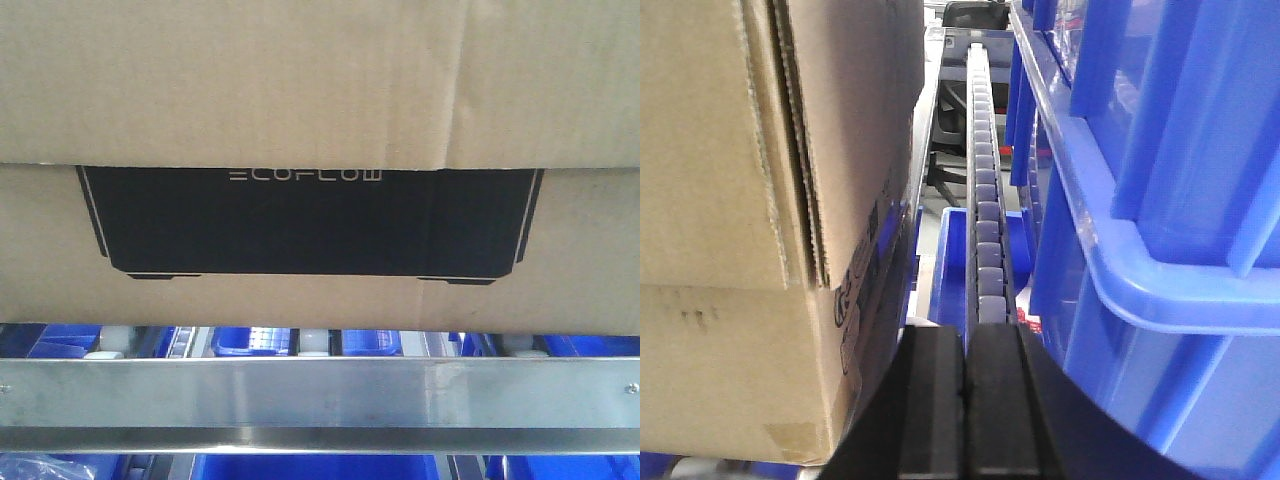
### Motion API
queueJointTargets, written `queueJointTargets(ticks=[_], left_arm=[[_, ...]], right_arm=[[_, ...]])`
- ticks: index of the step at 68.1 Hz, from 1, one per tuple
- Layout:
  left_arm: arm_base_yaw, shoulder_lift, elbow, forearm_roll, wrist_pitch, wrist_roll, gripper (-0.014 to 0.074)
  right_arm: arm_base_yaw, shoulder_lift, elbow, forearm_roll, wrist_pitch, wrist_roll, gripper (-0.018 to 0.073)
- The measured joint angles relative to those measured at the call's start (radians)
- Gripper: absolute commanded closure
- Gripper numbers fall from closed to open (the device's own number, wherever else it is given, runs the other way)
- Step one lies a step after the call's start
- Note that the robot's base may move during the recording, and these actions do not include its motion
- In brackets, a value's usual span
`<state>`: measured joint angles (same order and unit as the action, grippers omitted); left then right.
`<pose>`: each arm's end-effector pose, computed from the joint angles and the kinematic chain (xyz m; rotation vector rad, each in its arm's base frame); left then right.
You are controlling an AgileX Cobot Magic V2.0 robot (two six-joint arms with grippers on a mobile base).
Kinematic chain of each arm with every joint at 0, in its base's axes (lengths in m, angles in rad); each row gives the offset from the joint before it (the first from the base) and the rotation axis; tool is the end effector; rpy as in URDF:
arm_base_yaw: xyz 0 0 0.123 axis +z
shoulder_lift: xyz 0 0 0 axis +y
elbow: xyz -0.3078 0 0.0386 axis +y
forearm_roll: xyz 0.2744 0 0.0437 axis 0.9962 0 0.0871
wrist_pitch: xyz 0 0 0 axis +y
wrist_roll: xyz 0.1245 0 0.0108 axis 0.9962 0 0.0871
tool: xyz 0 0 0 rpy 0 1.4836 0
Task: Grab box from left shelf to table start
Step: 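Close both grippers on the side walls of the ECOFLOW cardboard box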
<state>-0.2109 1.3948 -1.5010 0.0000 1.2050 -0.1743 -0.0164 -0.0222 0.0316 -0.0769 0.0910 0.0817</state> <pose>0.3115 -0.0667 0.3994 0.0474 2.5887 -0.1423 0.0911 -0.0024 0.1942 0.0225 1.5836 -0.0143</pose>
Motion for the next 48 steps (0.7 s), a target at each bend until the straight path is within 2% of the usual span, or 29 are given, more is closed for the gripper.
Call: queueJointTargets(ticks=[13, 32, 48], left_arm=[[0.000, 0.000, 0.000, -0.006, 0.008, -0.012, 0.0425], [0.000, 0.000, 0.000, 0.000, 0.012, -0.012, 0.0700], [-0.002, 0.000, -0.002, 0.000, 0.012, -0.010, 0.0696]], right_arm=[[0.000, 0.000, 0.000, 0.000, 0.000, 0.000, 0.0490], [0.000, 0.000, 0.000, 0.000, 0.000, 0.000, 0.0490], [0.000, 0.000, 0.000, 0.000, 0.000, 0.000, 0.0490]])
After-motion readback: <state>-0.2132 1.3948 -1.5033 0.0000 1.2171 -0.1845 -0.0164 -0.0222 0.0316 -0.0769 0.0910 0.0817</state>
